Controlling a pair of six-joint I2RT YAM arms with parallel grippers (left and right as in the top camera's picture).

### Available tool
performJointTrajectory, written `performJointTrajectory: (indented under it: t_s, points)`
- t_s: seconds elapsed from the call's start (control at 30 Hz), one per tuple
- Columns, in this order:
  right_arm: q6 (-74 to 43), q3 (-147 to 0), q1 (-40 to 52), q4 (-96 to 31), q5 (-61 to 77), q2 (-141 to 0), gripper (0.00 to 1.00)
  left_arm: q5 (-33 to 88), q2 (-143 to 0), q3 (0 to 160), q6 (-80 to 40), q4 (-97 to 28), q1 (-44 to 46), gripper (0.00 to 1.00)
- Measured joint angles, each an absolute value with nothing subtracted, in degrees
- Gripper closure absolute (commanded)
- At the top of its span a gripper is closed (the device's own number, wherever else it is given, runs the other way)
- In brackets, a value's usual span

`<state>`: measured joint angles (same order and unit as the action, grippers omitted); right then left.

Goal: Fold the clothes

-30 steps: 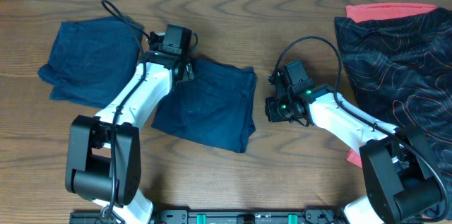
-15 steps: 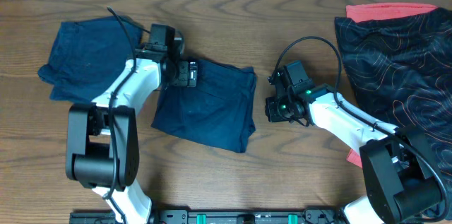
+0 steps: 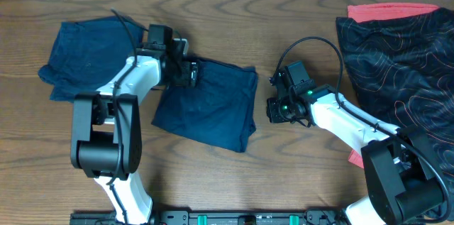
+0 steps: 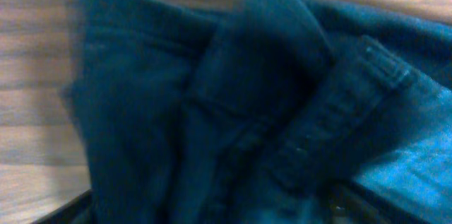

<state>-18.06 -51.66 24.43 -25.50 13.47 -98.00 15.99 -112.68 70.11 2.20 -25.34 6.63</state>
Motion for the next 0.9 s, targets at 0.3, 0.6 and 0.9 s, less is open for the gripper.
performJointTrajectory:
  t_s: [0.3, 0.6, 0.9]
  points:
    - [-18.1, -51.7, 24.4, -25.7, 13.5, -98.0, 0.82, 20.7, -112.8, 69.7, 2.6, -27.4, 8.9, 0.94]
    - [-18.3, -51.7, 22.9, -28.1, 13.5, -98.0, 0.85, 20.3, -105.6, 69.4, 2.5, -28.0, 8.0, 0.94]
    - [-18.3, -51.7, 16.2, -30.6, 13.3, -94.8, 0.85, 9.8, -92.2, 69.4, -7.4, -12.4, 1.1, 0.94]
